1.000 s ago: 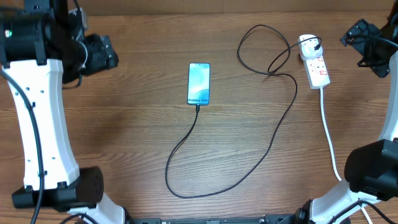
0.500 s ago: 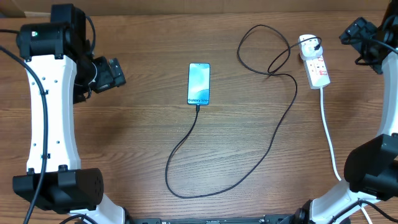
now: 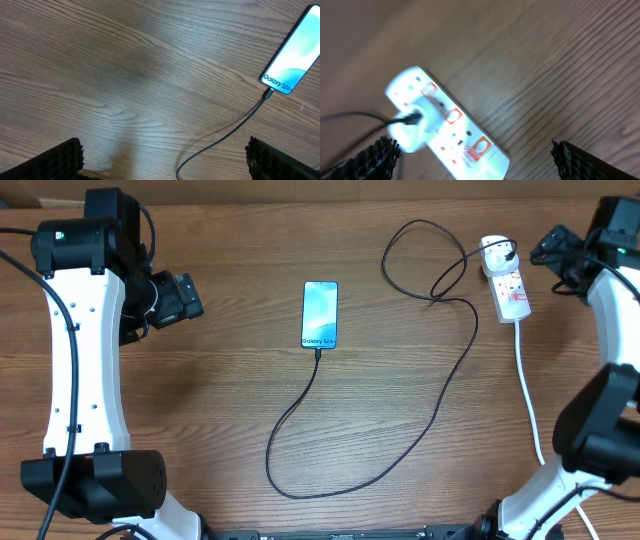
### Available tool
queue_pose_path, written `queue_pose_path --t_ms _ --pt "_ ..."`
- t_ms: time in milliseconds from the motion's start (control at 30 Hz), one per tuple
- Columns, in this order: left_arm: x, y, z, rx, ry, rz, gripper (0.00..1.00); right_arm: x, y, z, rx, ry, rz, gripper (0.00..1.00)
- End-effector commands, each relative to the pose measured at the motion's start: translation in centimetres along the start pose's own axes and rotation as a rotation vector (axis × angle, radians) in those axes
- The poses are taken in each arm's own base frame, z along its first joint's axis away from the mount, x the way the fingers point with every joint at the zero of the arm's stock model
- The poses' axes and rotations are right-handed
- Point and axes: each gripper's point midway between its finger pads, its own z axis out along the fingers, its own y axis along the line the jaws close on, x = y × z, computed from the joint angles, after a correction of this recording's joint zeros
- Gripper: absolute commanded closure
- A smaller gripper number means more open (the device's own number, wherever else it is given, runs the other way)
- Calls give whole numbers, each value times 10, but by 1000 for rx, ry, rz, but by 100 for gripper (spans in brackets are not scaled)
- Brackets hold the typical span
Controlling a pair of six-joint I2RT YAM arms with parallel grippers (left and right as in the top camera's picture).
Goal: Plug charger to phone and switch on socket
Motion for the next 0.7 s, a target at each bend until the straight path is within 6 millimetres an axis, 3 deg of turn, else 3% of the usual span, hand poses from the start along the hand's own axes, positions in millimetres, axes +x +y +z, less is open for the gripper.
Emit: queue_pose_path --t_ms 0,133,433,667 --pt "-1 2 3 -18 0 -18 0 28 -9 31 40 90 -84 0" --pt "-1 2 3 -18 0 -18 0 40 -15 46 55 134 -80 0" --pt "-1 2 3 -18 0 -18 0 27 -12 56 35 75 -75 0" --pt "-1 2 3 -18 0 -18 0 31 -13 80 42 65 -80 0"
